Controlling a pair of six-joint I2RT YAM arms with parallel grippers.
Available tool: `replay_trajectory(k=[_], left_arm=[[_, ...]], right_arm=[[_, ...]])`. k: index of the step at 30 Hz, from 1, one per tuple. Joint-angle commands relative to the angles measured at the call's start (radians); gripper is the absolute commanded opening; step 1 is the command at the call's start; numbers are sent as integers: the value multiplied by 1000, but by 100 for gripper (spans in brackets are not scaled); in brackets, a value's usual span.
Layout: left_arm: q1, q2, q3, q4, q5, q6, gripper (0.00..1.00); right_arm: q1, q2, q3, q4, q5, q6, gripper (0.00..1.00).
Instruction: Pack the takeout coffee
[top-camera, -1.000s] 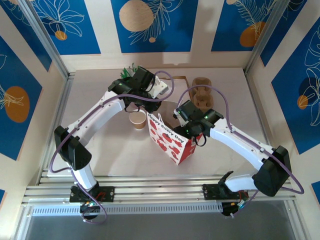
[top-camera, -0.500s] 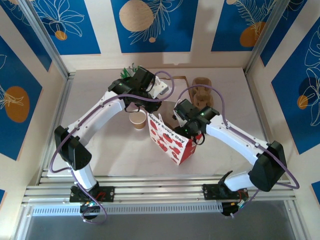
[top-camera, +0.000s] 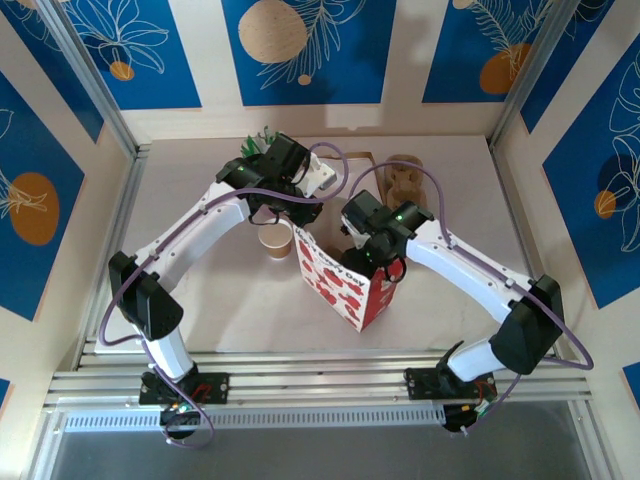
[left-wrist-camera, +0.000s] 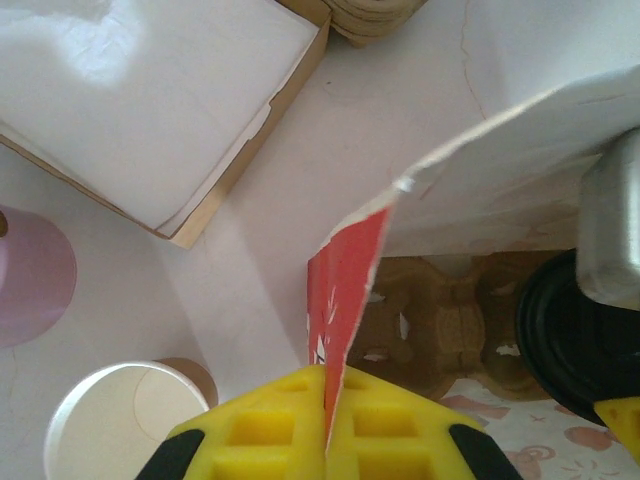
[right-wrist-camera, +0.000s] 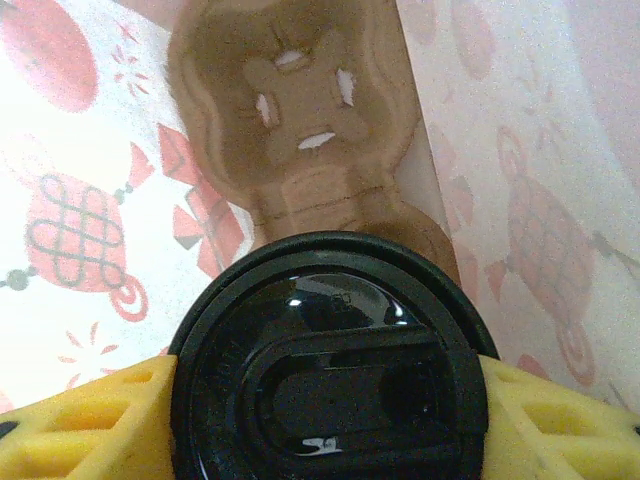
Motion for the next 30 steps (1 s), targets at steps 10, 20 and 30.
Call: replay_trajectory(k=[10, 20, 30], left_arm=[[7, -4, -7, -20, 18, 29, 2], [6, -14, -14, -20, 27, 32, 2], [6, -19, -22, -15, 32, 32, 3]], right_arm=[[-9, 9, 84, -127, -86, 3, 44], [-17, 53, 131, -109, -111, -16, 44], [-19, 18, 38, -38, -86, -14, 44]])
